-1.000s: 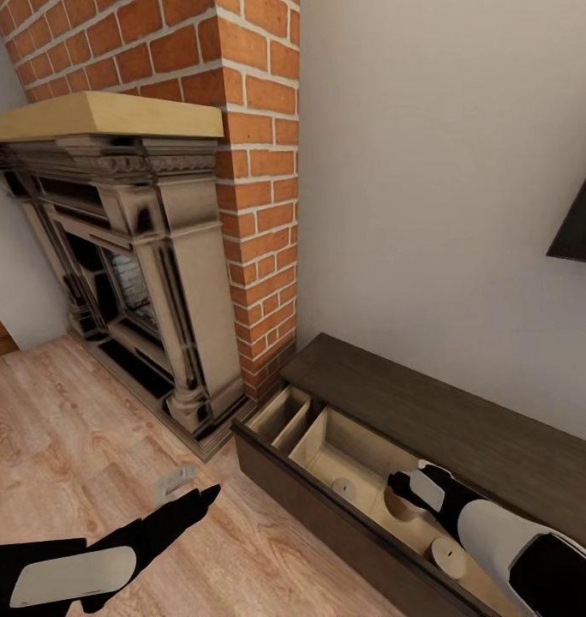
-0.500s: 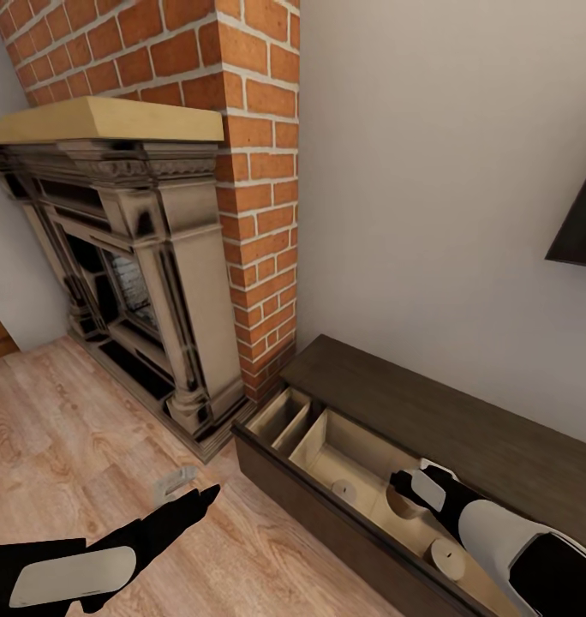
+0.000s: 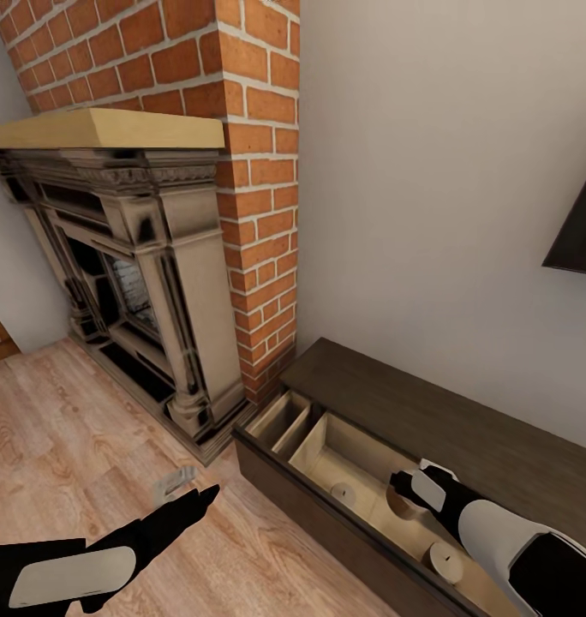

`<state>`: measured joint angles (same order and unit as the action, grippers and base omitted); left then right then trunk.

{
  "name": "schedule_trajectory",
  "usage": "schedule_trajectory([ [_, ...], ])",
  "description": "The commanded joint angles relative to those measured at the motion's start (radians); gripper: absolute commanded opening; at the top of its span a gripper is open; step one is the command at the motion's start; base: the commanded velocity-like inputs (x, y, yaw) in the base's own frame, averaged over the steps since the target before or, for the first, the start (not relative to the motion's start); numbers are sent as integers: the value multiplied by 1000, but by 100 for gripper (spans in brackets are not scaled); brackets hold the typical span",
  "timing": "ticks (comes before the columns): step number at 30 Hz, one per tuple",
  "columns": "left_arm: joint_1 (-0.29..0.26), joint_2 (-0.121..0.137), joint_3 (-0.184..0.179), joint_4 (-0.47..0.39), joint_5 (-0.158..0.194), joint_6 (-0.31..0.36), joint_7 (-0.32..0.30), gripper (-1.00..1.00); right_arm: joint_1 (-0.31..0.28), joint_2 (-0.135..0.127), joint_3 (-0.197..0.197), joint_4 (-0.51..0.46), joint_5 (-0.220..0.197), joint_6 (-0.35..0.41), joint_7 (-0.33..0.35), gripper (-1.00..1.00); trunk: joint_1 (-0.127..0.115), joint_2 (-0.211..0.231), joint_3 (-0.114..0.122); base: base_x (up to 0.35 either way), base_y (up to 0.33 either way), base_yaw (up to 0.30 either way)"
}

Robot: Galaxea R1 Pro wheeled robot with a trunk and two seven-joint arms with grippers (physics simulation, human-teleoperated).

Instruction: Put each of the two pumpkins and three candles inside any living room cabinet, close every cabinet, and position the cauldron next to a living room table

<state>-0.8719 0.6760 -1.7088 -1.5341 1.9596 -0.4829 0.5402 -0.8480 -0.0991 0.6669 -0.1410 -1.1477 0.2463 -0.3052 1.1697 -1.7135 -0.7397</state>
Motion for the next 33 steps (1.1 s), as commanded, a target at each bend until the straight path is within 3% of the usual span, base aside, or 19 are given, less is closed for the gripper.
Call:
schedule_trajectory([
  [1,-2,0,-3,-1,4,-5,1,100,0,-1,6,-3,-7,6,-7,-100,0,-1,-1,0,0,0],
  [8,-2,1,-3,-1,6,-6,0,100,0,-3,6,-1,-56,13,-10,-100,0,-1,-1,0,0,0],
  [15,-2,2,-3,-1,8,-6,0,100,0,-5,-3,1,-72,59,-11,-100,0,-1,-1,0,0,0],
  [21,-2,2,-3,-1,8,-5,0,100,0,-12,-19,2,-161,83,-22,-100,0,-1,-1,0,0,0],
  [25,-2,2,-3,-1,9,-5,0,100,0,-12,-20,1,-204,81,-64,-100,0,-1,-1,0,0,0],
  [33,-2,2,-3,-1,9,-5,0,100,0,-10,-21,1,-270,78,-84,-100,0,-1,-1,0,0,0],
])
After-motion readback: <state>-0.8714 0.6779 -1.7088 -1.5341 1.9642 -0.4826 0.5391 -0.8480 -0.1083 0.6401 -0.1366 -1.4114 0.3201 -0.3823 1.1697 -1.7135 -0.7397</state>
